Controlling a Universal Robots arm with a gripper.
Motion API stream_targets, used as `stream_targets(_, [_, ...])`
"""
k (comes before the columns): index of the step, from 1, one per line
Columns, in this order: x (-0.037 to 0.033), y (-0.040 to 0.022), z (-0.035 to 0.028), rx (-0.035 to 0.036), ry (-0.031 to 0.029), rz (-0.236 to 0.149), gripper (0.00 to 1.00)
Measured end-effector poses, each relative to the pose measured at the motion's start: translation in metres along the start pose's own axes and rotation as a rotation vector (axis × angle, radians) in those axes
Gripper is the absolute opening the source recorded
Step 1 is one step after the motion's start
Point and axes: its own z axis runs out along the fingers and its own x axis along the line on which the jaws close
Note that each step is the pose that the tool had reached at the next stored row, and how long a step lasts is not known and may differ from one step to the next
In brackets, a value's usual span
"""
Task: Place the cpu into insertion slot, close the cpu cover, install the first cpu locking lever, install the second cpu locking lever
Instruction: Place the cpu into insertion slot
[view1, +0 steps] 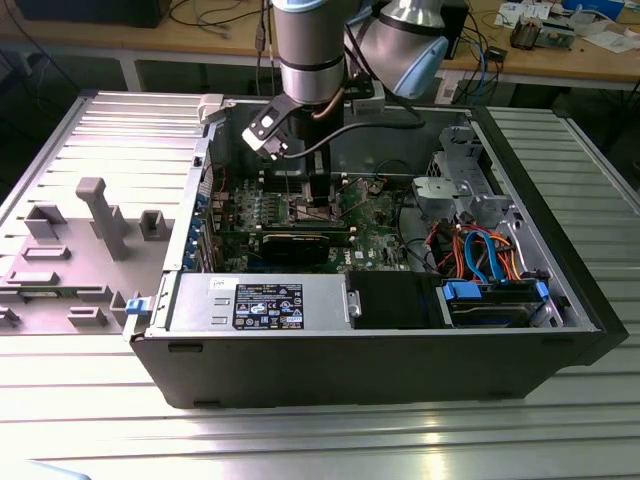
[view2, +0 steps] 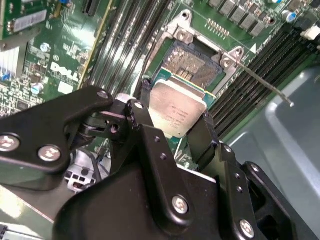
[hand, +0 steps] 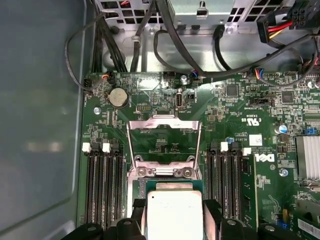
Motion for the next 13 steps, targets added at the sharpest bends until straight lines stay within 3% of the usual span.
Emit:
stream_targets(6, [-0.0002, -0.0021, 0.0092, -0.0001, 0.0002, 0.0, 0.54])
stream_targets(13, [-0.0002, -0.0022, 0.0097, -0.0001, 0.0001, 0.0, 0.54])
